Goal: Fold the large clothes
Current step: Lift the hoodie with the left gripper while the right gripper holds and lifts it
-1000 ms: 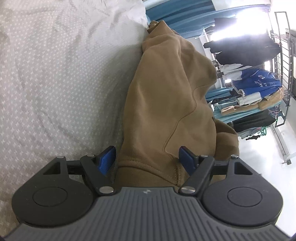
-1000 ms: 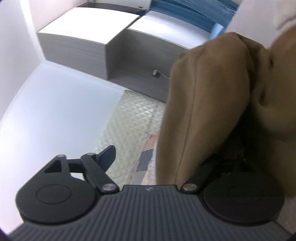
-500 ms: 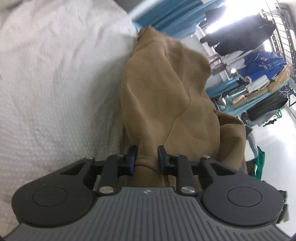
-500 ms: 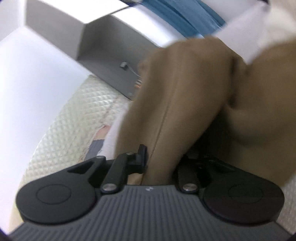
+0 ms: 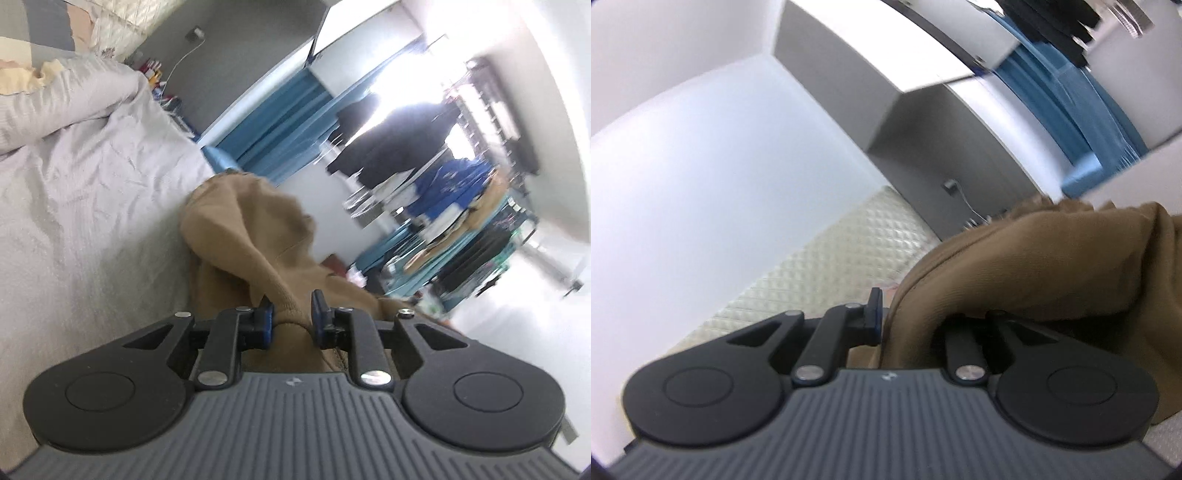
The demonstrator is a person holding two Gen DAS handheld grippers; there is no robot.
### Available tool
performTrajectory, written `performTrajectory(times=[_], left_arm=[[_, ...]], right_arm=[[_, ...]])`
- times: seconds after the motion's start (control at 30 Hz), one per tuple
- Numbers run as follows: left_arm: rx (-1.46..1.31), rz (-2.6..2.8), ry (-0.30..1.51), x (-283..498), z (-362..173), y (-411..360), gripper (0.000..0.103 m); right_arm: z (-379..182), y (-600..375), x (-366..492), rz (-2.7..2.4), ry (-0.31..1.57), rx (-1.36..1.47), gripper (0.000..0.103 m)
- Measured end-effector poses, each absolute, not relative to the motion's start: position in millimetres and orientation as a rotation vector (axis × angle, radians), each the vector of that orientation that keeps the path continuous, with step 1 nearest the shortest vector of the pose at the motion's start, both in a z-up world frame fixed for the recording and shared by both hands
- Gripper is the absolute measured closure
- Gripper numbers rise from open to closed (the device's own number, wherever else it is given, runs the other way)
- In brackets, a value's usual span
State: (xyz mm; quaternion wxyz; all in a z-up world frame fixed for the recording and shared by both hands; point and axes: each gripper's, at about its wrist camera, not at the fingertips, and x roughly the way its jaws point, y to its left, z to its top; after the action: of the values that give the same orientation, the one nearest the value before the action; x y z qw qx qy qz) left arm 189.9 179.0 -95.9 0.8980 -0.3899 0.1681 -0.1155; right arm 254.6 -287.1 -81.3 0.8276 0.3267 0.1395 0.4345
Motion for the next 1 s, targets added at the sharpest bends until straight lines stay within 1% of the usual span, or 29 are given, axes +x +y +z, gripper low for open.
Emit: performTrajectory(times=[0.13, 0.23, 0.27, 0.33, 0.43, 0.5, 0.57, 0.6, 0.7, 0.73, 0.77, 0.8, 0.83, 0.9, 0.93, 0.97, 1.0], left_arm=[[-0.8, -0.292, 0.296, 127, -86, 173, 0.08], [-0.84, -0.343, 0.238, 81, -89, 171, 0.08], [-0.854, -0.354, 0.225, 68, -92, 169, 0.08], [-0.879, -0.368, 0.229, 54, -98, 169, 0.079], [-0.93, -0.38, 0.286, 59, -106, 171, 0.077], [-0.975, -0.385, 0.316, 65, -114, 174, 0.07], [-0.995, -0.382, 0.346, 76, -120, 175, 0.047], [-1.003, -0.386, 0.354, 77, -123, 175, 0.045], [-1.041, -0.396, 0.389, 94, -131, 177, 0.043], [-1.046, -0.402, 0.402, 101, -132, 175, 0.043], [-1.047, -0.402, 0.415, 107, -133, 174, 0.043], [-1.042, -0.397, 0.428, 109, -134, 173, 0.043], [-1.035, -0.395, 0.439, 112, -136, 171, 0.045], [-1.017, -0.389, 0.455, 116, -135, 169, 0.045], [-1.009, -0.388, 0.451, 117, -134, 169, 0.05], [-0.997, -0.392, 0.445, 116, -132, 169, 0.058], [-0.982, -0.385, 0.436, 113, -130, 167, 0.061]], right_arm=[[-71, -305, 215, 0.962, 0.26, 0.706, 0.086], [-65, -313, 182, 1.005, 0.212, 0.687, 0.086], [-72, -308, 185, 1.011, 0.205, 0.684, 0.086], [-74, -307, 176, 0.997, 0.209, 0.668, 0.086], [-78, -299, 175, 0.929, 0.246, 0.622, 0.085], [-85, -301, 177, 0.905, 0.285, 0.656, 0.085], [-91, -301, 185, 0.888, 0.319, 0.682, 0.085], [-94, -302, 183, 0.884, 0.336, 0.687, 0.085], [-106, -302, 183, 0.871, 0.388, 0.728, 0.084], [-109, -302, 183, 0.863, 0.4, 0.738, 0.073], [-113, -301, 185, 0.855, 0.415, 0.744, 0.065], [-116, -299, 187, 0.861, 0.428, 0.749, 0.052], [-117, -299, 185, 0.875, 0.438, 0.75, 0.048], [-114, -295, 180, 0.877, 0.439, 0.715, 0.048], [-111, -292, 178, 0.862, 0.439, 0.681, 0.049], [-110, -290, 175, 0.843, 0.443, 0.656, 0.05], [-110, -289, 172, 0.816, 0.442, 0.638, 0.06]])
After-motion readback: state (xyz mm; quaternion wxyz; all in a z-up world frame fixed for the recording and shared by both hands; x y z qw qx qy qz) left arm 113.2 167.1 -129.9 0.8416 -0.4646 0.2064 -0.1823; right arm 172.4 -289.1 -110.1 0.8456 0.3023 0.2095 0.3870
